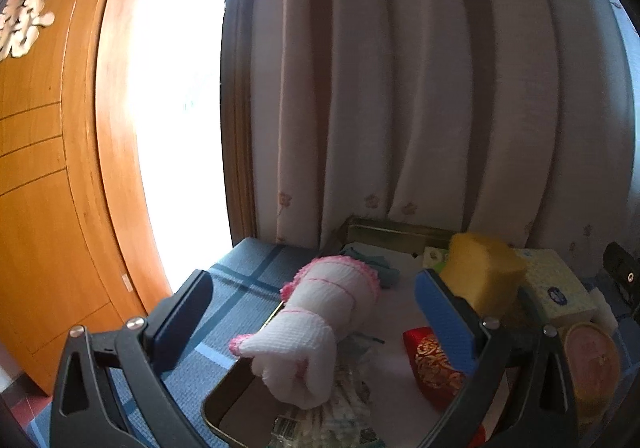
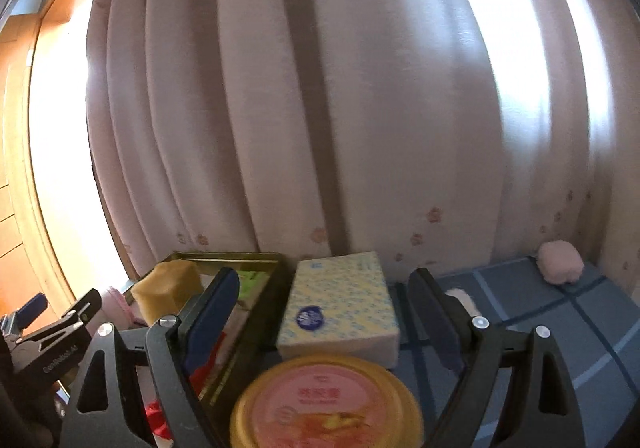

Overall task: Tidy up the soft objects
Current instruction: 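Withdraw both tools from the tray toward the white roll and pink pad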

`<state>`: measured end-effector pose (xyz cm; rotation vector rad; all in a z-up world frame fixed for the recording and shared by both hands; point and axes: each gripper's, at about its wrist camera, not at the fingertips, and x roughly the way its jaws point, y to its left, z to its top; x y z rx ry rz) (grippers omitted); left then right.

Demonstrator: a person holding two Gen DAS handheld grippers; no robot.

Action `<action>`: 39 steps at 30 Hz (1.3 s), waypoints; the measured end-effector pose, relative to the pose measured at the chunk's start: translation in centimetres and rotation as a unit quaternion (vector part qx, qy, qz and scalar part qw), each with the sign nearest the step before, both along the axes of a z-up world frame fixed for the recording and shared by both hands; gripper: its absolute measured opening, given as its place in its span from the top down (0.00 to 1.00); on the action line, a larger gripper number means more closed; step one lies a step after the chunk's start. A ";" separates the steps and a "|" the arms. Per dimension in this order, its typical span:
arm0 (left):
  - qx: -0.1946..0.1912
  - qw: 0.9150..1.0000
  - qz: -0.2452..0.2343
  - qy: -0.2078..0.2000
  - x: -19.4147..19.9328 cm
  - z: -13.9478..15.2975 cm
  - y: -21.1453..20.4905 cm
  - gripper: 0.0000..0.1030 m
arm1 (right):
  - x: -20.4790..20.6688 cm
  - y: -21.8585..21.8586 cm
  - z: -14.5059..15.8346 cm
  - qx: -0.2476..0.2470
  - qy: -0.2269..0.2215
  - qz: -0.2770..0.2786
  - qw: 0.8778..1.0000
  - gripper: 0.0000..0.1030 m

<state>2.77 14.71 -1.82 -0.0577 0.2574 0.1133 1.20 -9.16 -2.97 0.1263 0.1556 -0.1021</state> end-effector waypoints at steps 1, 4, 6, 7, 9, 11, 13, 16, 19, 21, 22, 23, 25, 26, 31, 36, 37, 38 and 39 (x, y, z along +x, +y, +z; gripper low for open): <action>0.004 1.000 -0.003 -0.004 -0.3 0.0 -0.2 0.01 | -0.4 -0.3 0.0 -0.001 -0.004 -0.003 1.000 0.14; 0.008 1.000 -0.011 -0.015 -0.8 0.2 -0.6 0.01 | -0.8 -1.2 -0.2 -0.006 -0.010 -0.007 1.000 0.14; 0.007 1.000 -0.021 -0.018 -1.2 0.2 -1.0 0.01 | -1.2 -1.4 -0.3 -0.005 -0.014 -0.010 1.000 0.14; 0.006 1.000 -0.023 -0.019 -1.4 0.3 -1.2 0.01 | -1.5 -1.5 -0.3 -0.005 -0.016 -0.010 1.000 0.14; 0.006 0.999 -0.027 -0.023 -1.8 0.3 -1.8 0.01 | -1.8 -1.7 -0.4 -0.010 -0.019 -0.012 1.000 0.14; 0.009 0.999 -0.023 -0.021 -2.1 0.3 -2.4 0.01 | -2.1 -2.1 -0.4 -0.013 -0.019 -0.015 1.000 0.14; 0.009 1.000 -0.025 -0.017 -2.3 0.2 -2.9 0.01 | -2.3 -2.8 -0.6 -0.012 -0.016 -0.020 1.000 0.14; 0.010 0.999 -0.026 -0.017 -2.8 0.2 -3.9 0.01 | -2.8 -4.0 -1.0 -0.015 -0.010 -0.029 0.999 0.14; 0.011 0.999 -0.027 -0.014 -3.1 0.0 -5.0 0.01 | -3.4 -5.0 -1.0 -0.015 -0.008 -0.037 0.999 0.14; 0.012 0.999 -0.030 -0.013 -3.4 -0.1 -5.9 0.01 | -4.0 -5.9 -1.0 -0.010 -0.013 -0.045 0.999 0.14; 0.012 0.999 -0.031 -0.012 -3.5 -0.1 -6.1 0.01 | -4.3 -6.3 -1.0 -0.007 -0.014 -0.049 0.999 0.14; 0.013 0.999 -0.035 -0.011 -3.6 -0.1 -6.5 0.01 | -4.5 -6.7 -1.0 -0.007 -0.015 -0.054 0.998 0.14; 0.016 0.999 -0.042 -0.011 -3.9 -0.1 -7.3 0.01 | -4.9 -7.4 -1.0 -0.007 -0.018 -0.060 0.998 0.14; 0.017 0.999 -0.045 -0.011 -4.0 -0.1 -7.7 0.01 | -5.1 -7.8 -1.0 -0.008 -0.019 -0.064 0.998 0.14; 0.017 0.998 -0.064 -0.006 -4.7 -0.2 -9.7 0.01 | -6.2 -9.6 -0.9 -0.017 -0.028 -0.087 0.996 0.14; 0.026 0.997 -0.078 -0.006 -5.3 -0.3 -11.3 0.01 | -7.0 -12.0 -0.8 -0.019 -0.031 -0.108 0.994 0.14; 0.026 0.996 -0.080 -0.005 -5.3 -0.3 -11.5 0.01 | -7.1 -12.5 -0.7 -0.019 -0.031 -0.112 0.993 0.14; 0.027 0.996 -0.083 -0.005 -5.4 -0.3 -12.0 0.01 | -7.3 -13.1 -0.7 -0.019 -0.030 -0.118 0.992 0.14; 0.028 0.996 -0.085 -0.004 -5.4 -0.3 -12.4 0.01 | -7.5 -13.7 -0.7 -0.019 -0.030 -0.123 0.992 0.14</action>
